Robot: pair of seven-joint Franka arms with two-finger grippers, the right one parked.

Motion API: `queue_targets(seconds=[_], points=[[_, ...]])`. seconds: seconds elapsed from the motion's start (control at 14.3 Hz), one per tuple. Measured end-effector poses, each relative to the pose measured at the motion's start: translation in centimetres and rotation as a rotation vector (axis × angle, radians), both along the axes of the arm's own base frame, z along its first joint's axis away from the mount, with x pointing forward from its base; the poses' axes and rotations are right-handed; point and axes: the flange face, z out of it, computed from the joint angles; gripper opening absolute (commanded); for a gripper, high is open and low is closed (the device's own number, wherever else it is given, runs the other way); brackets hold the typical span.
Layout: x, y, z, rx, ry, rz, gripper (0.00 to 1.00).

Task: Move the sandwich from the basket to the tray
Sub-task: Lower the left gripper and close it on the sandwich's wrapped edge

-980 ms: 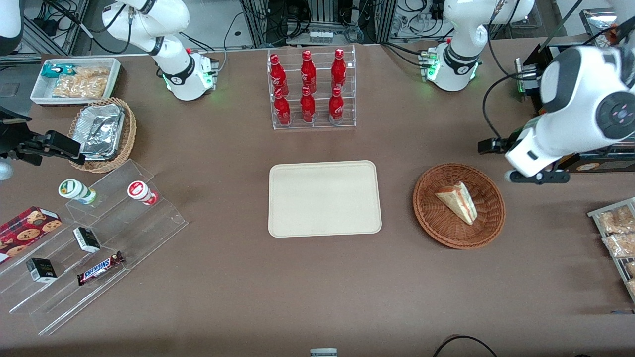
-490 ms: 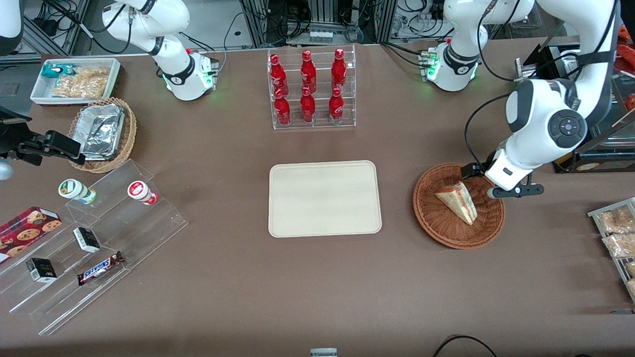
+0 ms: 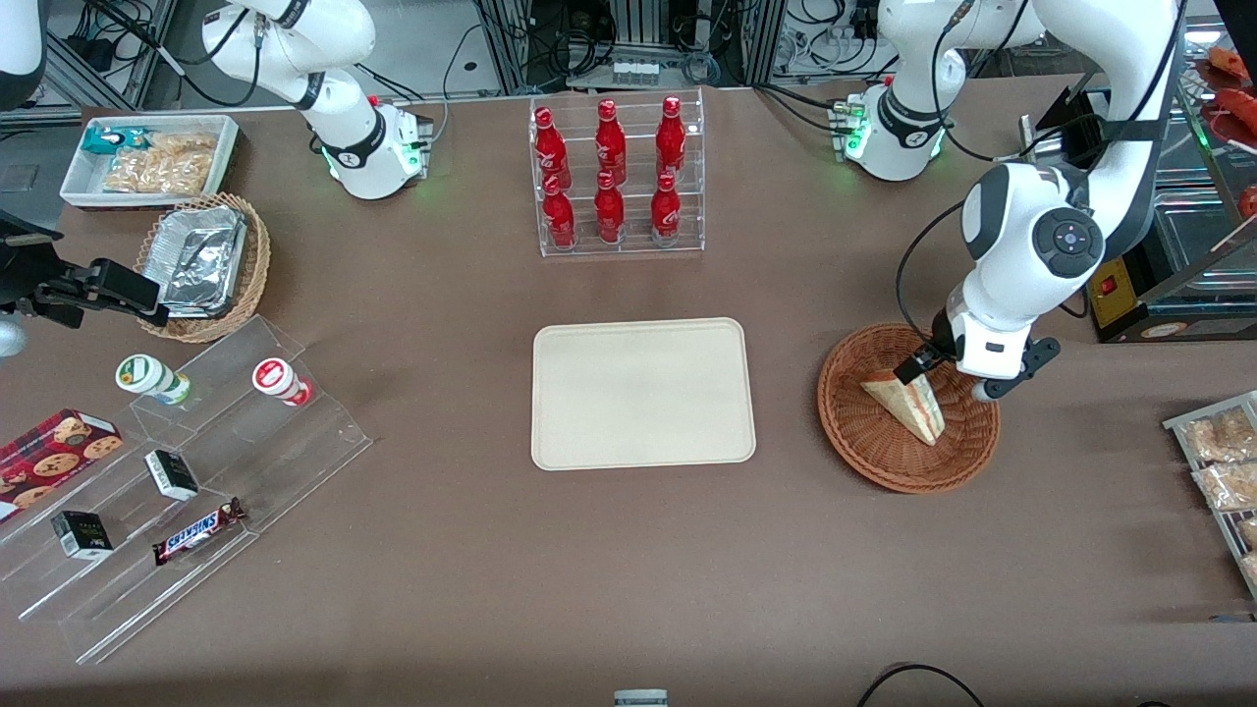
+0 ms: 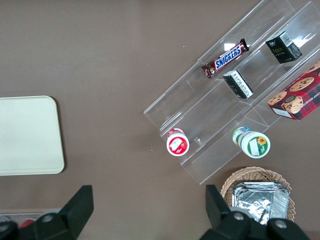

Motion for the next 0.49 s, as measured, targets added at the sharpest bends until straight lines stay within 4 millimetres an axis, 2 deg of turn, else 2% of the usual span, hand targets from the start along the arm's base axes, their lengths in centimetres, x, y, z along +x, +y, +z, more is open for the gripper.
queue_targets(seconds=[0.21,0.49], points=[[0.9,-0.2,-1.4,-0.023,-0.055,0.280,1.00],[1.0,-0.2,-5.1,-0.021,-0.022,0.372,1.00]])
